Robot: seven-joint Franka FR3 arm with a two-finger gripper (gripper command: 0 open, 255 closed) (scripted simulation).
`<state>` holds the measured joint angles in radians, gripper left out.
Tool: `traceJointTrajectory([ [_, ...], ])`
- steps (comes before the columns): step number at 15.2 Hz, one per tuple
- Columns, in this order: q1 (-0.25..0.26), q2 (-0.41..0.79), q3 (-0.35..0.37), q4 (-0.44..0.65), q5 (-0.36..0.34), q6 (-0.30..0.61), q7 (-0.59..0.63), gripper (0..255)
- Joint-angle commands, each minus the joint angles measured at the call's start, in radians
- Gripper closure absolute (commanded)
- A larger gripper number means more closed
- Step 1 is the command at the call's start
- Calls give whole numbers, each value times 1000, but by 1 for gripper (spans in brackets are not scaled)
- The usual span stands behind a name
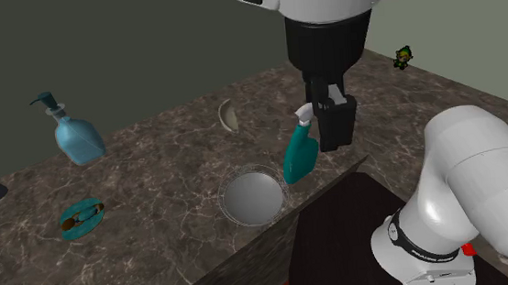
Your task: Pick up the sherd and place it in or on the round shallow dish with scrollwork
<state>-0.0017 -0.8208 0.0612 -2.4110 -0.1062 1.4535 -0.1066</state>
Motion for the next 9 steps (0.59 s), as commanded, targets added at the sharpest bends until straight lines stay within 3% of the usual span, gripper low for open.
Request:
traceJointTrajectory([
  [1, 0, 0, 0, 0, 0, 0, 0, 0],
  [9, -99, 103, -82, -115, -46, 339, 88, 0],
])
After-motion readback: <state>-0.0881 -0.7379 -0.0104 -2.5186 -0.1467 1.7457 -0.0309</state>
